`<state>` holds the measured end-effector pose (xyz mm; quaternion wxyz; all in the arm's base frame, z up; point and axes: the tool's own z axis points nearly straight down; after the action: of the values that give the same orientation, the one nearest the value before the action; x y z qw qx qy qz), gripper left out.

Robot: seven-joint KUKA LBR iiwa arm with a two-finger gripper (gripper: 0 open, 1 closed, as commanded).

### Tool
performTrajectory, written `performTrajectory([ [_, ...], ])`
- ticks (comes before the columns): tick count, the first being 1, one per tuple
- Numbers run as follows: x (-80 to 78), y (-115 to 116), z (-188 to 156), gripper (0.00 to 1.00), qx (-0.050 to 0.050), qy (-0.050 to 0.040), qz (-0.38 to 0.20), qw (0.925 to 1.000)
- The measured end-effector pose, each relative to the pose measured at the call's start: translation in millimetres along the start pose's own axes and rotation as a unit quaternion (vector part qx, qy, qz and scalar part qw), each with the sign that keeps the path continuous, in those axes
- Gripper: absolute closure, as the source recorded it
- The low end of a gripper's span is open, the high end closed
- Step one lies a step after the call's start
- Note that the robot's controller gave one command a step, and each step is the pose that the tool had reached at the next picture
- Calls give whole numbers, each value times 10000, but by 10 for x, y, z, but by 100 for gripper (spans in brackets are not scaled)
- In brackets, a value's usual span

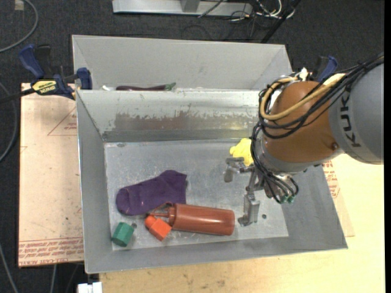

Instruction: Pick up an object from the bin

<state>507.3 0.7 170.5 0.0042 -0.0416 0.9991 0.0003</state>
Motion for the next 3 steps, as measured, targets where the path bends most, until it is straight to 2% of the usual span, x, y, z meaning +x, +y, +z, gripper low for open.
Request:
performTrajectory([
  [1,33,-203,236,0,-15,75,-841,9964],
  [2,70,-36,323,0,21,-26,-1413,9900],
  [3,11,500,647,0,-14,44,-1118,9937],
])
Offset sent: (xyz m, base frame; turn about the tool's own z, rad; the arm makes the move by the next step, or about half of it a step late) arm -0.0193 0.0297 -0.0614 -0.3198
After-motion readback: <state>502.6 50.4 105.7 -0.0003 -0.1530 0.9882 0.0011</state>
